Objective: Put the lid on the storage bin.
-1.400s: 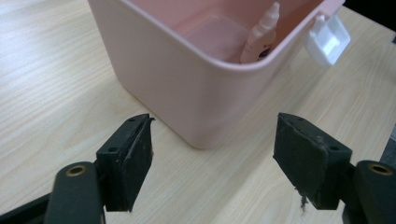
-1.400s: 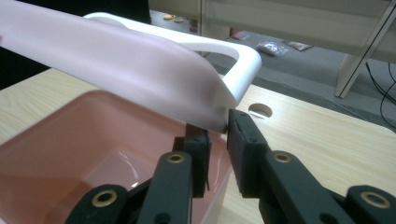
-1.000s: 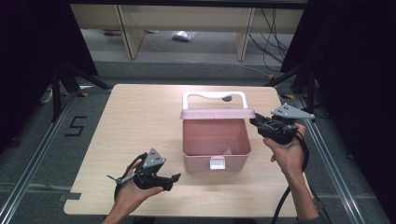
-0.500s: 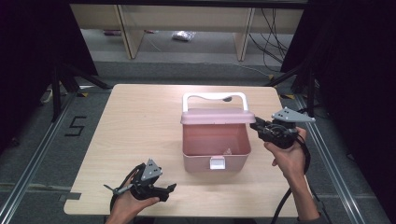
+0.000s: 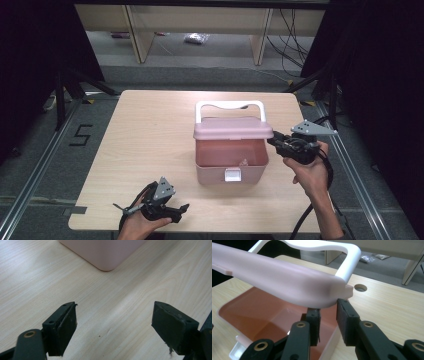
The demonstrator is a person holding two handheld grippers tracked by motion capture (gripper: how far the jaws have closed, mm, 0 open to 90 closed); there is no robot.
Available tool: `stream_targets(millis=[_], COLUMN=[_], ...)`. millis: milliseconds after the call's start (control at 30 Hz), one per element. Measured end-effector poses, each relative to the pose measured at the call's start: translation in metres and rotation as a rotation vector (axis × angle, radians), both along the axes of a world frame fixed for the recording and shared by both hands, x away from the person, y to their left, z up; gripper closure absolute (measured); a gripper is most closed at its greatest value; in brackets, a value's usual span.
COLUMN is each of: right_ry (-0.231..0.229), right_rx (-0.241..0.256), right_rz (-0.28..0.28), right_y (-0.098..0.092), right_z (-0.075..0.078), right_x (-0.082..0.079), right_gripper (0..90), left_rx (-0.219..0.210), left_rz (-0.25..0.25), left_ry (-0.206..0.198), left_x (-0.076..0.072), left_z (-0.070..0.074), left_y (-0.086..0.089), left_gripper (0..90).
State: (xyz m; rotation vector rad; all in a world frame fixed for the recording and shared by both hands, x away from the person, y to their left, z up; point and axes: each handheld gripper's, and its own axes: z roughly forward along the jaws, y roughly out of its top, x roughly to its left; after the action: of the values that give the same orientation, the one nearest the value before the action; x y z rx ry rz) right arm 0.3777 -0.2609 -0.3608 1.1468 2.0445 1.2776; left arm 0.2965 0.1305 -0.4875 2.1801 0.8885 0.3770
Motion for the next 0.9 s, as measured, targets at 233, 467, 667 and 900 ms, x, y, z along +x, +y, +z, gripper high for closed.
stream_targets(millis=[233, 467, 667, 900], right_ry=[0.016, 0.053, 0.053, 0.068], right_rx=[-0.016, 0.008, -0.009, -0.013], right_rz=[0.013, 0.013, 0.035, 0.035], right_y=[-0.001, -0.001, -0.002, 0.0], right_z=[-0.003, -0.01, -0.017, -0.023], right_x=[-0.003, -0.008, -0.009, -0.011], right_gripper=[72.2, 71.8, 71.8, 71.5], left_rx=[0.008, 0.014, 0.006, 0.006], left_rz=[-0.004, -0.001, 0.009, 0.019], left_ry=[0.003, 0.005, 0.0, -0.005], left_x=[-0.001, -0.001, -0.001, 0.0], left_z=[0.0, -0.001, 0.0, -0.001], left_y=[0.003, 0.004, 0.004, 0.005], left_gripper=[19.6, 19.6, 19.6, 19.7])
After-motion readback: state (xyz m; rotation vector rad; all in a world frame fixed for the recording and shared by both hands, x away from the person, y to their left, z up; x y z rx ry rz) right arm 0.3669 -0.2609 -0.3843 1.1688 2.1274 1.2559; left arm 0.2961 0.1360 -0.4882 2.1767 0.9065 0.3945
